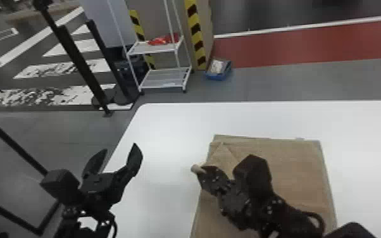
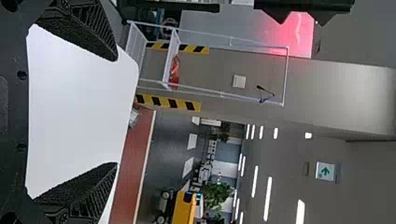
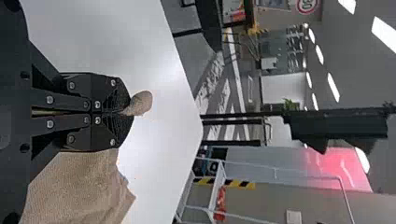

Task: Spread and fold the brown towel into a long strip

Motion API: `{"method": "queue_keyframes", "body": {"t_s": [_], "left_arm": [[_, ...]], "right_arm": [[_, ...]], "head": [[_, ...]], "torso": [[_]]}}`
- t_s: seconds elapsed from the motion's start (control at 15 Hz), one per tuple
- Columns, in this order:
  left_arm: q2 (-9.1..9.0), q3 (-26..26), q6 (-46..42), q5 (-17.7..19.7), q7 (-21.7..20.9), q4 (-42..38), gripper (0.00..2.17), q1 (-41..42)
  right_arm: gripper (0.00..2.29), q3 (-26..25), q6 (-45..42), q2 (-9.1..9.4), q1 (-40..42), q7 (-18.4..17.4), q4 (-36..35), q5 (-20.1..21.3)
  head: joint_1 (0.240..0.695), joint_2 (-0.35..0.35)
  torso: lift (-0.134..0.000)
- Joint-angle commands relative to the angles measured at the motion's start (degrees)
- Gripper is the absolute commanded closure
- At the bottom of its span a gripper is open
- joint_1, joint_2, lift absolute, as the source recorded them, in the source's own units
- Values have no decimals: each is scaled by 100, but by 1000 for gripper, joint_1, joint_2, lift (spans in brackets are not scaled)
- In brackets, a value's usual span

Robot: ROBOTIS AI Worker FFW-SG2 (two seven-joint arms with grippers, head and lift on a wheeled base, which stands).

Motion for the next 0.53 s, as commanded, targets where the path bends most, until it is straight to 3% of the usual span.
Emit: {"method": "queue_keyframes", "body": {"t_s": [0.0,0.13,0.33,0.47], "left_arm": [[2,81,67,66,-10,11,76,-49],[-7,81,67,66,-10,19,76,-76],[2,37,85,57,-10,55,76,-93],[-7,-7,103,30,-36,81,76,-93]], "right_arm": [[1163,650,497,22,-262,0,314,370],[-2,940,673,57,-324,-27,525,607],[33,685,444,-57,-25,52,244,397],[36,255,110,-224,300,184,-222,-78]], "head": [[695,350],[695,350],[695,350],[695,350]], "torso": [[-112],[-112],[-112],[-112]]}}
